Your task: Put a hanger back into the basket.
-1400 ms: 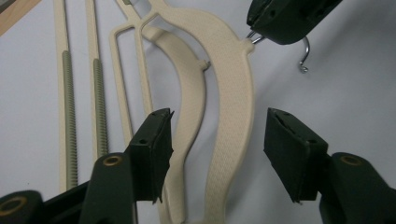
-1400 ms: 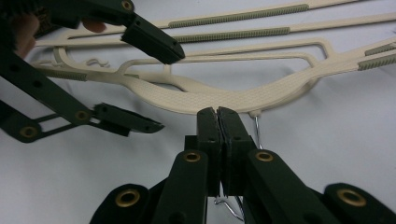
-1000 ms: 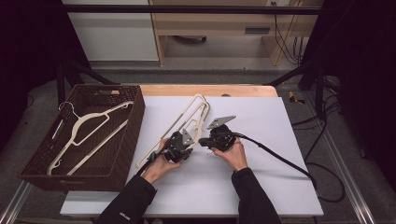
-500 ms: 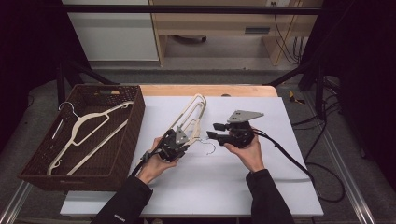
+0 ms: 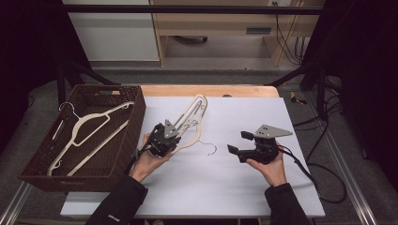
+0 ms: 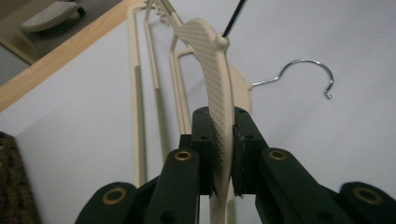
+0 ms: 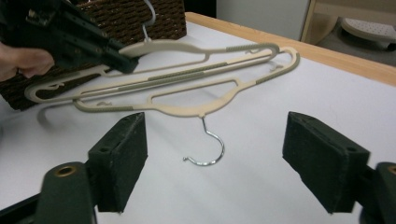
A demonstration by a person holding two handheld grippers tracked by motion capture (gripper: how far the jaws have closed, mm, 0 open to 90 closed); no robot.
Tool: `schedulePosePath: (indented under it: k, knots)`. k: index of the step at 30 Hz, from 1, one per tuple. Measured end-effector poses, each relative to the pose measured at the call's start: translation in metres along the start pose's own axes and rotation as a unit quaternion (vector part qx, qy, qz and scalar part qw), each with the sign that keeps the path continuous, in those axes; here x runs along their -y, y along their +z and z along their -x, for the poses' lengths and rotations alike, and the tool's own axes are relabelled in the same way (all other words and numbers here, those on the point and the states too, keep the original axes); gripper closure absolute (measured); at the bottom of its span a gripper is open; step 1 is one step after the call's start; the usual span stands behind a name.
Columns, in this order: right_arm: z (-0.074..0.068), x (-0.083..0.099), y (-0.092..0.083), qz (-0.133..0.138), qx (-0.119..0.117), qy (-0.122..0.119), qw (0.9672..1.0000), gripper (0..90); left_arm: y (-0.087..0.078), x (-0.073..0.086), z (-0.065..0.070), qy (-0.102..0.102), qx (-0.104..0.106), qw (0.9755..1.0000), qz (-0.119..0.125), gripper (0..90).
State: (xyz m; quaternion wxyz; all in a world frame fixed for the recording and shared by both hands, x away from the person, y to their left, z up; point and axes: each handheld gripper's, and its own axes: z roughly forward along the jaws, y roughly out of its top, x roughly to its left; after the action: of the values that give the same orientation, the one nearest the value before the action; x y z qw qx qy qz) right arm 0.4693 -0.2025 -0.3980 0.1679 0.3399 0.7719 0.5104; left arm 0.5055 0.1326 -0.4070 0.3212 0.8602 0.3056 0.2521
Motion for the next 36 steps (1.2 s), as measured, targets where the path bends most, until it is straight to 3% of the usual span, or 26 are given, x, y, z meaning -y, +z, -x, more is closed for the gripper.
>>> schedulePosePath:
  k: [8,16,22,24,28,36]
  knots:
    - [-0.002,0.016,-0.021,0.019,0.008,0.010,0.9997,11.1,-0.010,0.002,-0.018,-0.024,-0.043,0.9987,0.010,85.7]
    - [0.000,0.026,-0.039,0.022,0.020,0.014,0.9994,9.6,-0.023,0.003,-0.022,-0.039,-0.043,0.9977,0.033,86.2]
    - [0.000,0.029,-0.047,0.027,0.028,0.016,0.9991,7.3,-0.046,0.000,-0.017,-0.053,-0.016,0.9957,0.073,86.2]
    - [-0.001,0.029,-0.050,0.030,0.032,0.016,0.9989,6.7,-0.056,-0.002,-0.019,-0.050,-0.002,0.9958,0.078,86.2]
    - [-0.001,0.030,-0.055,0.036,0.038,0.018,0.9985,4.4,-0.075,-0.005,-0.021,-0.064,0.023,0.9927,0.100,86.3]
    - [0.000,0.032,-0.063,0.041,0.048,0.024,0.9977,3.4,-0.112,-0.012,-0.030,-0.068,0.064,0.9880,0.123,86.3]
